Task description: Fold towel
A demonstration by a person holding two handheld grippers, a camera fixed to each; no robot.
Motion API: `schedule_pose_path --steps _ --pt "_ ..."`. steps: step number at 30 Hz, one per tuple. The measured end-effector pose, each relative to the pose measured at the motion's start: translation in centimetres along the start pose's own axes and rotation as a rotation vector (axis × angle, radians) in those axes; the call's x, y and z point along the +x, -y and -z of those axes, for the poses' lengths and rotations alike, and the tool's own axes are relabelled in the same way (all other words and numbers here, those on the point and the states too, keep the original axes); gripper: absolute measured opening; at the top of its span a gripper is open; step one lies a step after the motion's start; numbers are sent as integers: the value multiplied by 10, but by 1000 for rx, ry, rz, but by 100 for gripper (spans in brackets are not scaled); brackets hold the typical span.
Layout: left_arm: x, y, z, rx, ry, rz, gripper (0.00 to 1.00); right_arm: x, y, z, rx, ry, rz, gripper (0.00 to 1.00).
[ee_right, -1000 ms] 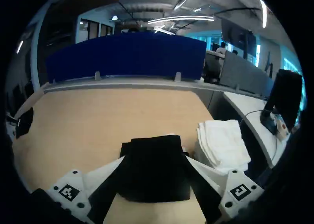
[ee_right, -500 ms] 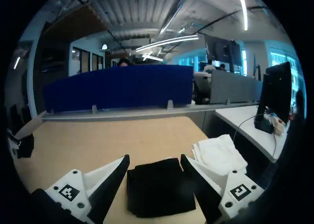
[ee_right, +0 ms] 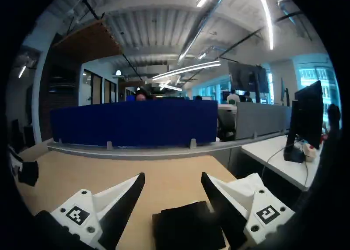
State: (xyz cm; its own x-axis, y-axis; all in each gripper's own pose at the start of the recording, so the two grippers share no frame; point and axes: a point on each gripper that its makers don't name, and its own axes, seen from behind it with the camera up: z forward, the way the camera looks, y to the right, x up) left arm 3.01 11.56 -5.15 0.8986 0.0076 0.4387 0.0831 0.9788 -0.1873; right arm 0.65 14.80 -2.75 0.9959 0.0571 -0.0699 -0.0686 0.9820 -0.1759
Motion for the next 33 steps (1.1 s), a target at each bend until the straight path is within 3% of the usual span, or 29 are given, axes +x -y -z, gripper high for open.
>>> schedule_pose_path --steps 8,17,23,33 --pt "34 21 -2 56 -147 62 90 16 35 -3 37 -31 18 100" --pt "69 48 9 149 -304 78 90 27 75 -2 65 -52 26 100" --pt "79 60 9 185 -348 91 90 29 99 -5 66 -41 25 100" --pt "90 65 9 189 -395 82 90 25 127 -9 108 -24 45 100"
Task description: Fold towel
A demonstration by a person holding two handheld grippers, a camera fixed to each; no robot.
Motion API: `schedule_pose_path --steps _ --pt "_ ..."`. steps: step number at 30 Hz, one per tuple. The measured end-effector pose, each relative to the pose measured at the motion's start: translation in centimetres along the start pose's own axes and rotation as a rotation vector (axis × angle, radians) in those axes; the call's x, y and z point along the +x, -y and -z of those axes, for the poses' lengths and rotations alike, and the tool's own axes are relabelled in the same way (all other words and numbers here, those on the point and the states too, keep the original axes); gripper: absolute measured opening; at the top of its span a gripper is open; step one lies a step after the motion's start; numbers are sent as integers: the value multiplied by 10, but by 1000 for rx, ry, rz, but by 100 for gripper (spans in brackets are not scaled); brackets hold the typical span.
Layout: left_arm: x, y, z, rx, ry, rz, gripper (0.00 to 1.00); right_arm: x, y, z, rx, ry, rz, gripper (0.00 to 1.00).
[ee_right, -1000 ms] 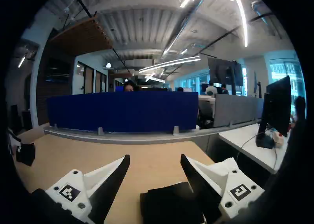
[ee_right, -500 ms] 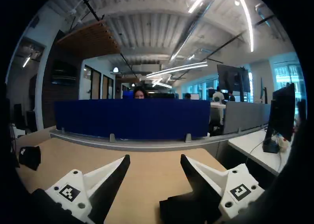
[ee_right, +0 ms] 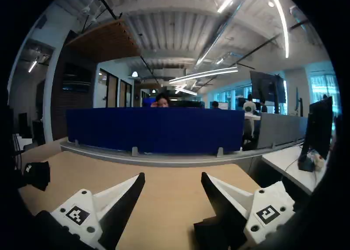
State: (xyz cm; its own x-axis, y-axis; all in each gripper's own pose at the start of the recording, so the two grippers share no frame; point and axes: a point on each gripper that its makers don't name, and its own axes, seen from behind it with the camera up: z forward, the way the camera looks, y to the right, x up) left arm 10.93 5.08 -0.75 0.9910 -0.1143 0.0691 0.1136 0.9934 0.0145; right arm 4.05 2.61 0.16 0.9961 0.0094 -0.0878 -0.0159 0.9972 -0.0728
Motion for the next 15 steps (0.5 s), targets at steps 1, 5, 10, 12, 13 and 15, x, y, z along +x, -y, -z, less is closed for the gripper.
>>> schedule_pose_path --steps 1,5,10,12,13,15 --pt "0 0 0 -3 -2 -4 90 0 1 0 3 1 1 100" --pt "-3 -1 1 -15 -8 -23 90 0 7 -1 12 3 0 100" --pt "-7 -2 -1 -22 -16 -51 90 -1 13 -2 19 9 -10 100" --pt "-9 -2 -2 -20 -22 -65 90 0 16 -2 23 12 -20 100" --pt "-11 -1 -2 -18 -26 -72 90 1 17 -1 26 13 -26 100" --pt "-13 -1 -4 -14 -34 -86 90 3 22 -1 33 14 -39 100"
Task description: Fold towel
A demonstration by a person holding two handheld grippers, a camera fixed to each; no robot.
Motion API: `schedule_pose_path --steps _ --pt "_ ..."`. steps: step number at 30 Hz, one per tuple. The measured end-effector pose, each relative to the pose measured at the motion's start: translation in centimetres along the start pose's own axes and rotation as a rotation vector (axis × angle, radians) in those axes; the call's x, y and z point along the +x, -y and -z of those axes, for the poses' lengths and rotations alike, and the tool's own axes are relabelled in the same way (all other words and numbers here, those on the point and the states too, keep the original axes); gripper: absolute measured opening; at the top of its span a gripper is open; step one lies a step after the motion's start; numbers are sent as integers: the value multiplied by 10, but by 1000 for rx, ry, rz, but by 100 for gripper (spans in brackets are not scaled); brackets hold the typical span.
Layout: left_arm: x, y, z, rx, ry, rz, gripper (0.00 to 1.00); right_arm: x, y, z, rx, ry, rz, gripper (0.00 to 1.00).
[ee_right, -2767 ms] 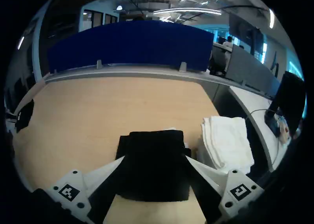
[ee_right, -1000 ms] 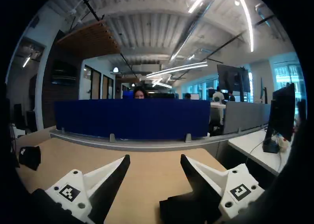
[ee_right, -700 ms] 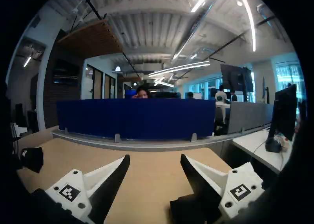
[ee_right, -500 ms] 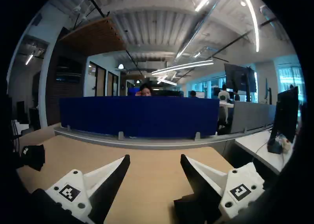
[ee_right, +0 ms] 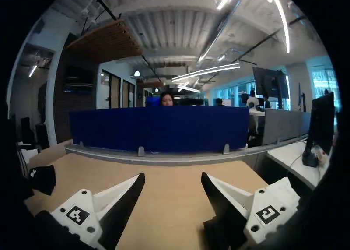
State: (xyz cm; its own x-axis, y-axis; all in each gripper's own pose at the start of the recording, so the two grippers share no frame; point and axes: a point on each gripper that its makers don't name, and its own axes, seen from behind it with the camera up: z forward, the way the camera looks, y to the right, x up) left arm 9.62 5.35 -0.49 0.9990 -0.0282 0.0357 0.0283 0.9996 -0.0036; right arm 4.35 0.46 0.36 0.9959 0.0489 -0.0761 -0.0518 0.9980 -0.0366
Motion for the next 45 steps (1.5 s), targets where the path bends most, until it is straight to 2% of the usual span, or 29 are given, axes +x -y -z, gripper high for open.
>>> schedule_pose_path --steps 8,14,24,38,45 --pt "-15 0 -5 9 -31 -53 90 3 14 2 14 -8 -56 100" --pt "-32 2 -9 16 -52 -71 90 -3 10 2 -8 -15 -83 100" --pt "-62 14 -15 21 -85 -44 90 -14 14 0 -20 -6 -76 100" --pt "-121 30 -20 39 -99 -19 90 -36 19 -8 -15 -17 -63 100" --pt "-133 39 -26 46 -108 18 90 -45 28 -12 -2 -12 -57 100"
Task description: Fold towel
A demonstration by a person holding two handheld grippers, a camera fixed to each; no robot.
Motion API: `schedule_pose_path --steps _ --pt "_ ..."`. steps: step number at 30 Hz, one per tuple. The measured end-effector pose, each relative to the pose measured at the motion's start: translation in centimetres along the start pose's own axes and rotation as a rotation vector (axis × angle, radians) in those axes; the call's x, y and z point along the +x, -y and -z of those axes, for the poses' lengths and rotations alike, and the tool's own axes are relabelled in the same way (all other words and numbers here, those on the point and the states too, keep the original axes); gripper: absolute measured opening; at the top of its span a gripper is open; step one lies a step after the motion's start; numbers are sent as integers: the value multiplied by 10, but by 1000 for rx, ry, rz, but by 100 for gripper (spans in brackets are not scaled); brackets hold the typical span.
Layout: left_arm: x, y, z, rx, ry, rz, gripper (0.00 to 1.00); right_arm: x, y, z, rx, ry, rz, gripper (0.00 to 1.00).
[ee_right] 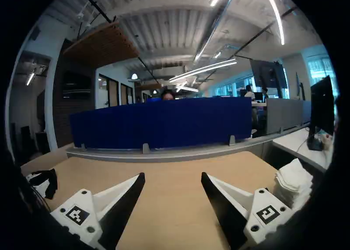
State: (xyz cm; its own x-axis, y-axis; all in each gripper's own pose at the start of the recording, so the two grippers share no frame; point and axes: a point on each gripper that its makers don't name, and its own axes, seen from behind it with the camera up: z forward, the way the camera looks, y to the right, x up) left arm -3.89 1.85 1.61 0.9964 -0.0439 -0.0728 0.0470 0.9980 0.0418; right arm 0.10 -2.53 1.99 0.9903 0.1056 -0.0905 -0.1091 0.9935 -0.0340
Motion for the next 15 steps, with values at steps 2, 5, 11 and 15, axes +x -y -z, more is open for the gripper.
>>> schedule_pose_path --steps 2,5,11,15 --pt "-2 2 -1 1 -2 10 90 -1 3 1 6 2 2 100" --pt "-7 4 -3 2 -2 15 90 2 4 3 2 2 12 100" --pt "-13 4 -5 3 5 19 90 6 1 5 -5 -4 9 100" --pt "-16 3 -7 2 10 19 90 5 1 5 -5 -4 7 100"
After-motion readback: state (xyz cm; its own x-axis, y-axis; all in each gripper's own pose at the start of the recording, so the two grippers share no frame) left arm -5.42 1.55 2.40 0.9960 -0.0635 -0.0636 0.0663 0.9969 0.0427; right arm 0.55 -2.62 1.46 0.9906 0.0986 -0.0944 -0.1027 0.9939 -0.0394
